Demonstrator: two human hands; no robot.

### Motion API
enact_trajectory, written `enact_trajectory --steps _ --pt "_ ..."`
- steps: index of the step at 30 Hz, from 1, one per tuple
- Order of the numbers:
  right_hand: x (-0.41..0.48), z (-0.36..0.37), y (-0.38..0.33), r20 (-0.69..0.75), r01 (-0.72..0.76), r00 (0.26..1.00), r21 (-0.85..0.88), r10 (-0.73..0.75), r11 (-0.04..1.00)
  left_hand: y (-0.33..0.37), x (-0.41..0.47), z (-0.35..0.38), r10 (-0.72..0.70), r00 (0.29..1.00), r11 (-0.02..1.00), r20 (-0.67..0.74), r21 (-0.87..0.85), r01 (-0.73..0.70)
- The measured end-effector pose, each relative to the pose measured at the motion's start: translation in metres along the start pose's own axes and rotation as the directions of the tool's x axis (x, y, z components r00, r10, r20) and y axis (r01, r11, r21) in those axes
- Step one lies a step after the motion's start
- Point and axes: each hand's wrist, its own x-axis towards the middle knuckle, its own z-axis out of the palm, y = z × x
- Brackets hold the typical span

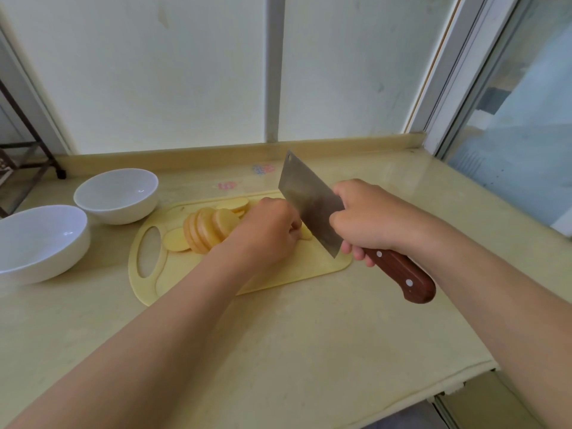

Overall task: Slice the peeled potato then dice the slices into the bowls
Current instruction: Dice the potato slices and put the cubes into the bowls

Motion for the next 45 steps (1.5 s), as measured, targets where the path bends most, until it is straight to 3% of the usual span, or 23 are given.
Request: enact_trajectory --steps 30,41,45 --pt "0.002 0.009 -0.014 0.148 -0.030 0.988 -0.156 0.053 0.987 0.002 -0.002 0.000 -0.046 0.999 0.998 0.008 -0.039 0.047" --pt "0.005 -0.005 0.005 0.179 -0.074 0.981 -0.005 0.074 0.997 0.007 -0.007 -0.005 -0.017 1.000 1.000 -0.023 0.003 0.017" --pt "-0.005 -0.025 0.017 0.119 -0.091 0.990 0.161 0.072 0.983 0.003 -0.004 -0.001 -0.046 0.999 0.999 -0.026 -0.003 0.046"
